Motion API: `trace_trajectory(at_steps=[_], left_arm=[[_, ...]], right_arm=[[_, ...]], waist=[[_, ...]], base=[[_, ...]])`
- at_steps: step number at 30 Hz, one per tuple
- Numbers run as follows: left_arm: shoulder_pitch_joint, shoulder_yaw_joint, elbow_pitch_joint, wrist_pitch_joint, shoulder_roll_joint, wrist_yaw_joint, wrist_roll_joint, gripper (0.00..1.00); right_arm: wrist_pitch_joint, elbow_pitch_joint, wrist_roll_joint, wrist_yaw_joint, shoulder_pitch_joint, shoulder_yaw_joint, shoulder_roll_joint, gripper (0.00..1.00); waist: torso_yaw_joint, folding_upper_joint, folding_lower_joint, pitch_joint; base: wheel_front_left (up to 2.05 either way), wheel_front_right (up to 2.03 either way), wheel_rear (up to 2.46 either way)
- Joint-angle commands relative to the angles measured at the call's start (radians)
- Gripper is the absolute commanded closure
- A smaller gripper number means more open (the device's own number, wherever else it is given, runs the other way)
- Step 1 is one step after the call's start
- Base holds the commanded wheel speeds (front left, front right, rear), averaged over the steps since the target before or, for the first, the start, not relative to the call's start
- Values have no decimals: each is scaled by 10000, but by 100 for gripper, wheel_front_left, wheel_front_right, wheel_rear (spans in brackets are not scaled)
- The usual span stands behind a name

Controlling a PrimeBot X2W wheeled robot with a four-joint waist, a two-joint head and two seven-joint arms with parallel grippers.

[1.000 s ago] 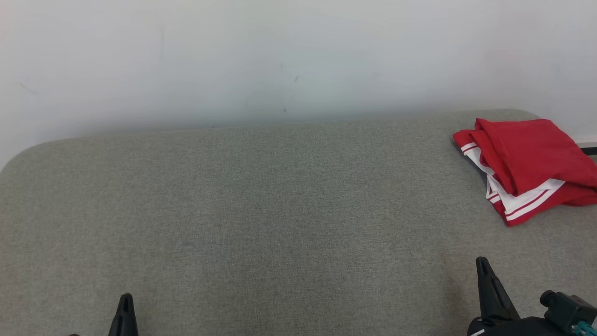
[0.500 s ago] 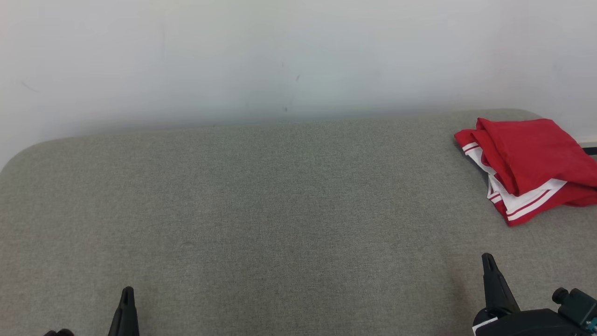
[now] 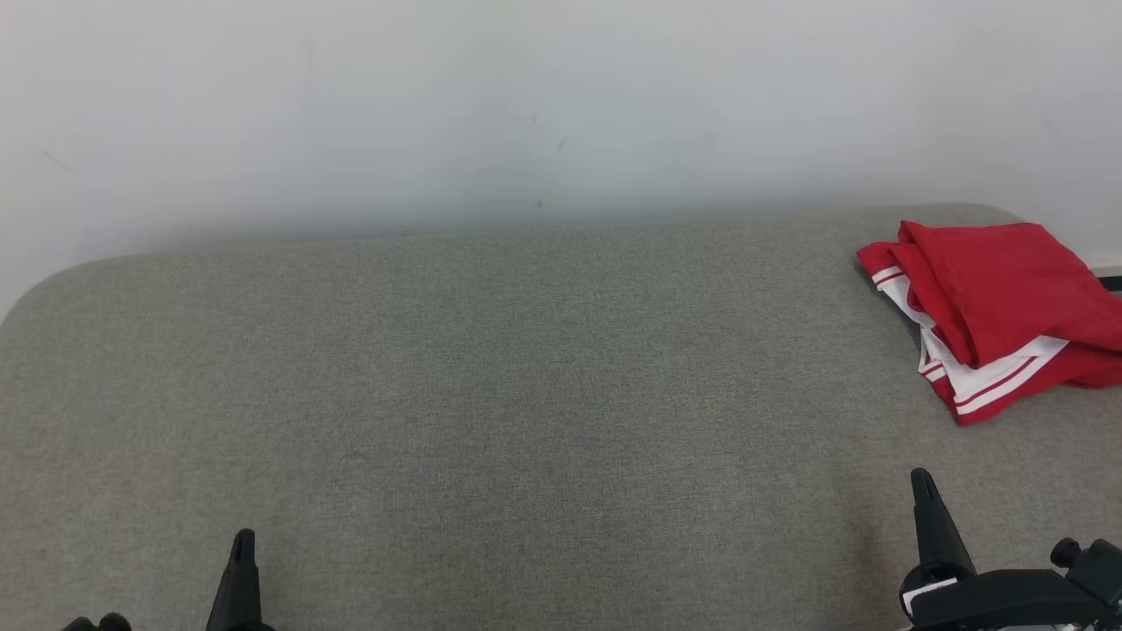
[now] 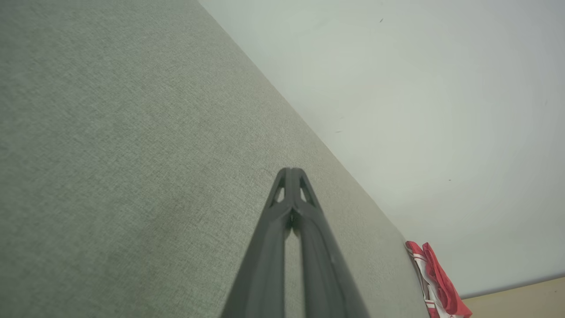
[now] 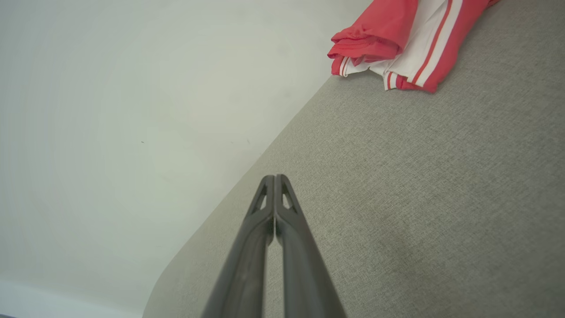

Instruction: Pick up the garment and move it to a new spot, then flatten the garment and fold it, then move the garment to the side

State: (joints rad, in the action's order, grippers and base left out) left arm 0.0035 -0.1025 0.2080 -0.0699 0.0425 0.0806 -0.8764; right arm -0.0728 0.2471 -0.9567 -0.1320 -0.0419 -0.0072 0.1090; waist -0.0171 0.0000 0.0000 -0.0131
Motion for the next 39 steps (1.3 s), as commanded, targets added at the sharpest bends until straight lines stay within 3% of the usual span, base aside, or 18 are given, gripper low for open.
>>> trace_trajectory(at_steps=[1, 39], left_arm=[[-271, -34, -81, 58, 60, 82, -296, 100], [-840, -100, 209, 1100, 84, 341, -4338, 100]], right_arm=[[54, -92, -270, 9, -226, -77, -2, 100], [1093, -33, -3893, 15, -534, -648, -331, 100]], waist=[[3, 0, 0, 2], [85, 0, 0, 70]], base=[[0, 0, 0], [0, 0, 0]])
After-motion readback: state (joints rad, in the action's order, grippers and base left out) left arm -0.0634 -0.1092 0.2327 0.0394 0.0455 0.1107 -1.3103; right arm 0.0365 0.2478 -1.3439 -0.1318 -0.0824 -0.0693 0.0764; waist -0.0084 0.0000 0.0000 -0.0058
